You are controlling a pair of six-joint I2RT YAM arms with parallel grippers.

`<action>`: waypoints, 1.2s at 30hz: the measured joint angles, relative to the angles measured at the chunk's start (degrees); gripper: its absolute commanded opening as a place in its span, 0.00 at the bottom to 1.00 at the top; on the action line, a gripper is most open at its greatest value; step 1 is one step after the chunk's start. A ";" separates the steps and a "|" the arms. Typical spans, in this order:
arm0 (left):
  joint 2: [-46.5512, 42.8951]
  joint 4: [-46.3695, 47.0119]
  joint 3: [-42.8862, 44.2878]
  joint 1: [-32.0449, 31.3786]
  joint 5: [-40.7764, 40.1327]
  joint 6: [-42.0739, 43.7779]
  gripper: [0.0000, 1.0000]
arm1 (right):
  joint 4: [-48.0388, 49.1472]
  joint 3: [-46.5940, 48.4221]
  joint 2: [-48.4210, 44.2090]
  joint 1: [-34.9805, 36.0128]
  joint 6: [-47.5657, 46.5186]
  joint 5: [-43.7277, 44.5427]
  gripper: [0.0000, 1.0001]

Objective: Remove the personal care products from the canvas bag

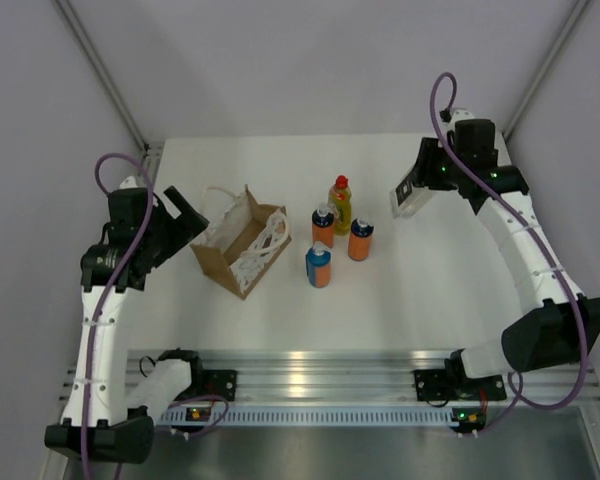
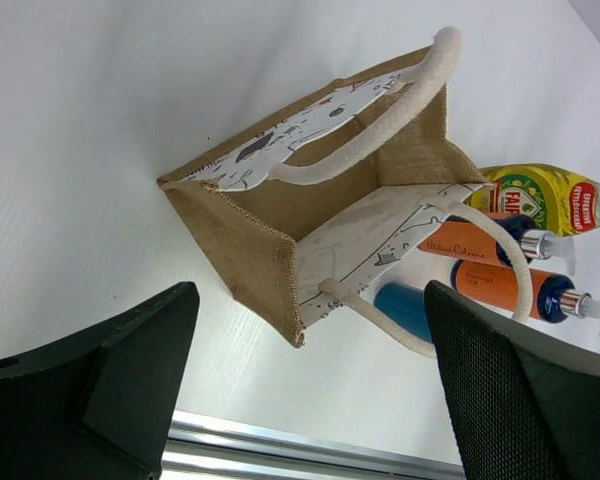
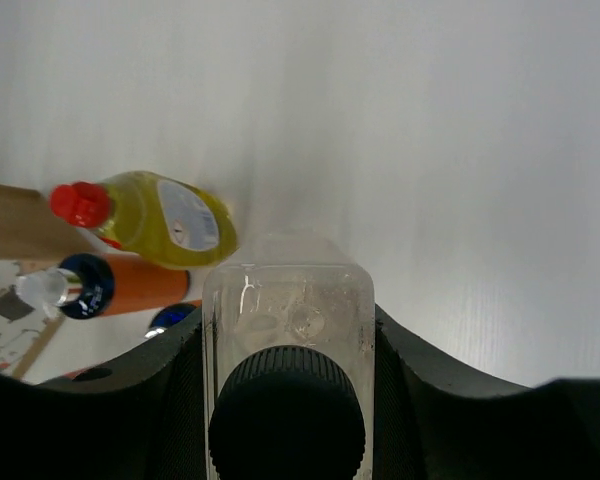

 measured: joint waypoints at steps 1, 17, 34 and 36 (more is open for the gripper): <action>-0.22 -0.28 0.79 0.00 -0.04 0.66 0.98 | 0.15 -1.62 -0.20 0.00 -0.81 0.94 0.00; -2.01 -5.18 3.80 0.00 -5.31 6.82 0.98 | 7.06 -21.51 -2.36 2.36 -7.98 10.47 0.00; -3.30 -6.82 3.48 -0.02 -9.57 9.46 0.98 | 10.62 -20.81 2.25 2.58 -7.26 10.43 0.72; -3.28 -6.84 3.48 -0.02 -9.57 9.60 0.98 | 11.10 -20.06 2.29 2.58 -7.10 10.14 0.75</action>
